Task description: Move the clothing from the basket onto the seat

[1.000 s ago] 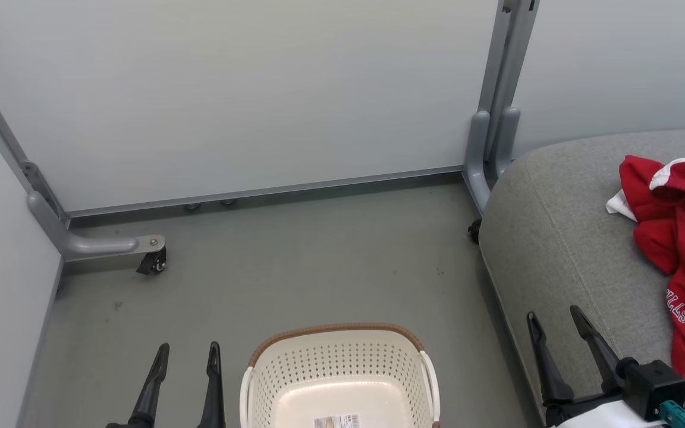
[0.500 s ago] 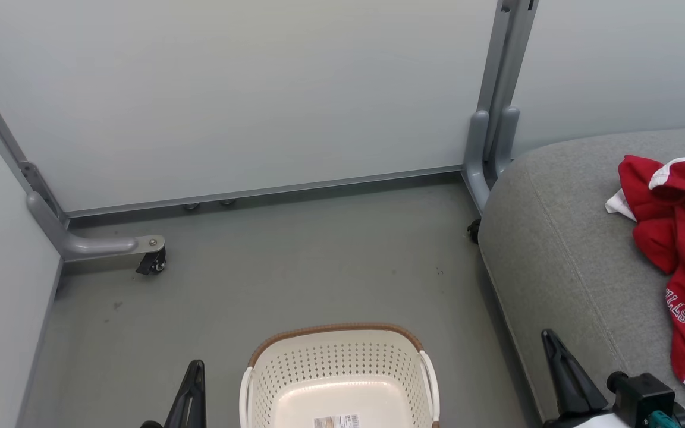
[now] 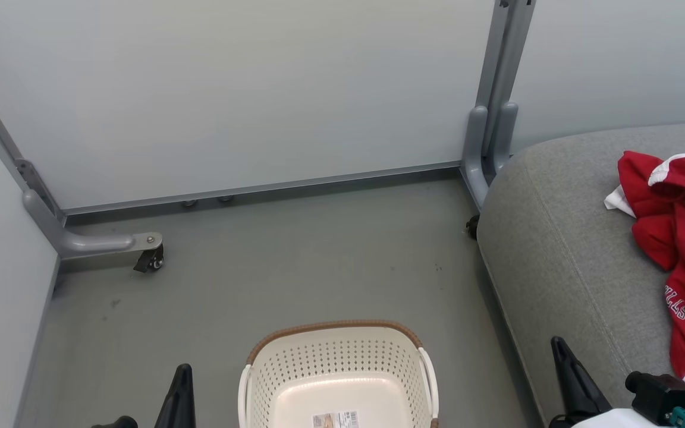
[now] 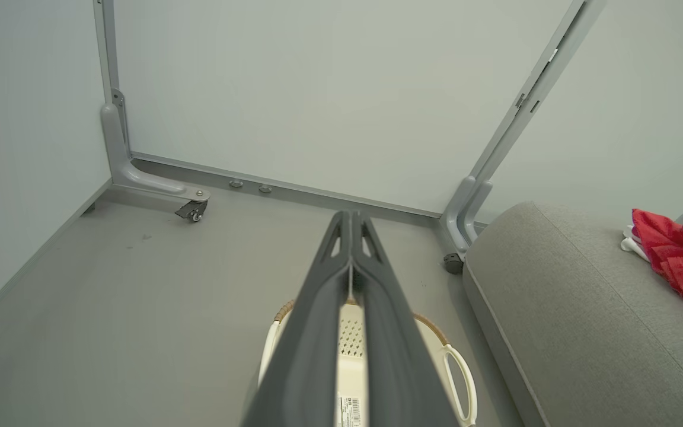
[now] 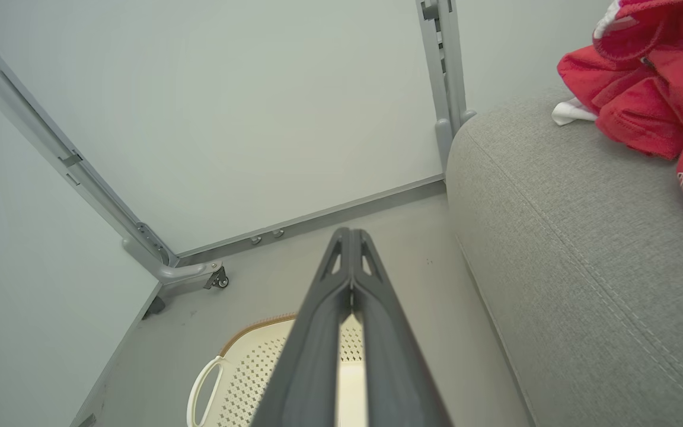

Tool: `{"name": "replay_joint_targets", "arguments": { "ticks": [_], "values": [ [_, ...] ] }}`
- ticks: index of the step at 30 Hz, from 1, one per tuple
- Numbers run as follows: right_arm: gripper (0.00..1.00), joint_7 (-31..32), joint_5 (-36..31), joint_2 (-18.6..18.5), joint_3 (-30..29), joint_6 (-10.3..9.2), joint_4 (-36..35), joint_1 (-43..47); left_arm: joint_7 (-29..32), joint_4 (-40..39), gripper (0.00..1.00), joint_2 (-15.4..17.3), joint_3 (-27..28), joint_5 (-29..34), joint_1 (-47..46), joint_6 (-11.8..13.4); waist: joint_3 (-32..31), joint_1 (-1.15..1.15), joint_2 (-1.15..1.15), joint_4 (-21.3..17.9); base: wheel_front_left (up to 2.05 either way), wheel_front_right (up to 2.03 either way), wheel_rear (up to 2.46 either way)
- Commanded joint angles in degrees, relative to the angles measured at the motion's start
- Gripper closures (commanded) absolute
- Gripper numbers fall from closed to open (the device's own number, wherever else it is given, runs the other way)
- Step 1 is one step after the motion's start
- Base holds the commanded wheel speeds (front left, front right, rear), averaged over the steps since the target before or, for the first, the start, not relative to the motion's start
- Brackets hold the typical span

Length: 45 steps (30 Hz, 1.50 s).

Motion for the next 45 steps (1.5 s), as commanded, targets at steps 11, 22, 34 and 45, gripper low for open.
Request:
{"name": "replay_joint_targets", "arguments": {
  "ticks": [11,22,34,45],
  "values": [
    [1.00,2.5,12.4,-0.9,-0.9,-0.01,0.3,-3.7,2.4,0.9,1.00,1.0,1.6,-12.5,-4.7,-1.0,0.5,0.00,0.12,-0.2,0.00,0.00,0.00],
    [1.00,4.7,21.8,-1.2,-1.6,-0.02,1.1,-5.5,4.5,1.9,1.00,1.4,2.8,-22.1,-7.0,-1.6,1.0,0.00,0.17,-0.4,0.00,0.00,0.00],
    [1.00,6.8,30.7,-1.5,-2.4,-0.03,1.9,-7.2,6.6,2.8,1.00,1.6,4.1,-31.1,-9.2,-2.1,1.6,0.00,0.22,-0.7,0.00,0.00,0.00],
    [1.00,8.7,38.0,-1.6,-3.2,-0.03,2.6,-8.6,8.4,3.8,1.00,1.7,5.3,-38.5,-11.1,-2.6,2.0,0.00,0.28,-0.9,0.00,0.00,0.00]
  ]
}}
